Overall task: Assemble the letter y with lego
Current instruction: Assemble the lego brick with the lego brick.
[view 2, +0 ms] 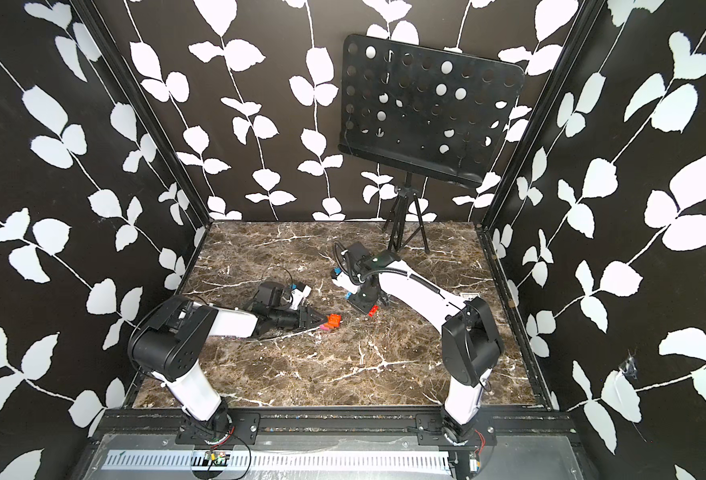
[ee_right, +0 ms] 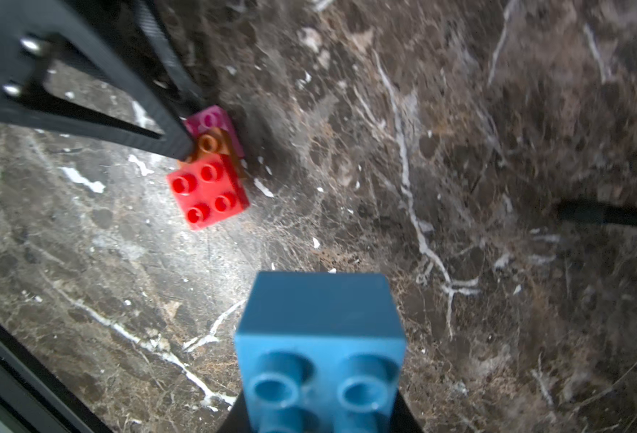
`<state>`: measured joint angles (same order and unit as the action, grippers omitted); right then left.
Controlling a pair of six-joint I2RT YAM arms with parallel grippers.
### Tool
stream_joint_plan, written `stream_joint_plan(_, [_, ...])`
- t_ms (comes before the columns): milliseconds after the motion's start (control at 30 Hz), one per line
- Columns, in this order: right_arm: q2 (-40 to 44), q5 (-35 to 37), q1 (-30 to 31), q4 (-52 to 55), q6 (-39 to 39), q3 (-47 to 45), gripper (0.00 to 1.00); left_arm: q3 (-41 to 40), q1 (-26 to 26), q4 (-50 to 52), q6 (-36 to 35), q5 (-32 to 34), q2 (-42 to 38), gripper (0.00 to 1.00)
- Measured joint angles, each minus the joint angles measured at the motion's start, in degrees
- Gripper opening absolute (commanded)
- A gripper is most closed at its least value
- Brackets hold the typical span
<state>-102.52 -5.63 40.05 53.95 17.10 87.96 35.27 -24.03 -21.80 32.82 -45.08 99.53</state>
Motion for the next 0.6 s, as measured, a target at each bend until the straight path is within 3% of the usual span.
stream_joint_plan(300, [-9.92, -2.19, 3.67, 5.99, 7.39, 10.23, 0.28, 0.28, -0.22, -1.62, -0.02, -0.81, 1.36, 0.45])
stream_joint_plan(600, [-14.91, -2.34, 5.11, 8.94, 9.03, 15.45, 0.27, 0.33, -0.31, -2.6, 0.0, -1.27, 1.99, 0.45])
